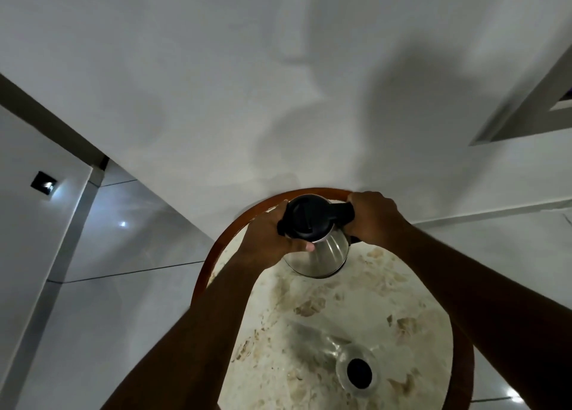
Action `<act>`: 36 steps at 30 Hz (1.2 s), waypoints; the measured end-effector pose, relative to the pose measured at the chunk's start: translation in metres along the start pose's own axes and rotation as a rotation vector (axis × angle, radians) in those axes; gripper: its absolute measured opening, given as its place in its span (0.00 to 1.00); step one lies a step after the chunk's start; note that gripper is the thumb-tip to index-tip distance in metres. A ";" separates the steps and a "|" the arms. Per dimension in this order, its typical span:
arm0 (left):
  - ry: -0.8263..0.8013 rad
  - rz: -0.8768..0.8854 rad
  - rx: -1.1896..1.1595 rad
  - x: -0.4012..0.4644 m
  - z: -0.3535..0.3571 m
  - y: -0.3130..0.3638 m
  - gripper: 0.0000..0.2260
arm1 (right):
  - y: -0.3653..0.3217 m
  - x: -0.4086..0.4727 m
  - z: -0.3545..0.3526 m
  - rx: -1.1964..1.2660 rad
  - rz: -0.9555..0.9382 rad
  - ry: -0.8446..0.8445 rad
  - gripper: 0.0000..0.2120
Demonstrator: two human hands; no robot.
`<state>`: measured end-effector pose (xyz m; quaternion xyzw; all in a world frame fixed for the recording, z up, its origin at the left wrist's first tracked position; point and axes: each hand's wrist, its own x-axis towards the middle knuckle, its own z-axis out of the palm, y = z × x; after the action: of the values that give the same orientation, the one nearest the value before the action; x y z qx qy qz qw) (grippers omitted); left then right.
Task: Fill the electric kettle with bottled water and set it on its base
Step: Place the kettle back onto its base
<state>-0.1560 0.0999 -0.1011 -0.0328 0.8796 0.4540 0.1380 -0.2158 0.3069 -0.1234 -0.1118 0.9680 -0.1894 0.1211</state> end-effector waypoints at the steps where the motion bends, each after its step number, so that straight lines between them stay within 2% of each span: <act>1: 0.001 0.000 0.015 0.000 0.000 0.000 0.33 | 0.000 0.000 0.000 0.004 0.001 0.002 0.12; 7: -0.018 0.007 0.030 0.001 0.014 -0.011 0.33 | 0.005 -0.010 0.006 0.016 0.073 -0.003 0.13; 10: -0.023 0.006 0.042 0.008 0.019 -0.012 0.34 | 0.005 -0.018 0.012 0.141 0.152 0.042 0.18; 13: -0.035 -0.055 0.159 0.012 0.024 -0.006 0.43 | 0.009 -0.027 0.012 0.314 0.189 0.070 0.24; 15: -0.027 -0.086 0.274 0.014 0.025 -0.007 0.45 | 0.012 -0.033 0.014 0.342 0.191 0.081 0.29; 18: 0.034 -0.057 0.520 0.013 0.024 -0.009 0.44 | 0.010 -0.040 0.021 0.203 0.166 0.069 0.36; 21: 0.044 -0.043 0.697 0.012 0.024 -0.006 0.45 | 0.008 -0.038 0.024 0.023 0.111 0.083 0.38; 26: 0.002 -0.082 0.715 0.013 0.021 -0.004 0.44 | 0.001 -0.036 0.021 -0.172 0.035 0.040 0.38; 36: 0.004 -0.072 0.758 0.011 0.024 -0.004 0.45 | 0.004 -0.043 0.017 -0.179 0.005 -0.019 0.46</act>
<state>-0.1602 0.1175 -0.1206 -0.0113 0.9837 0.0913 0.1544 -0.1711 0.3159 -0.1318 -0.1218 0.9801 -0.1007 0.1205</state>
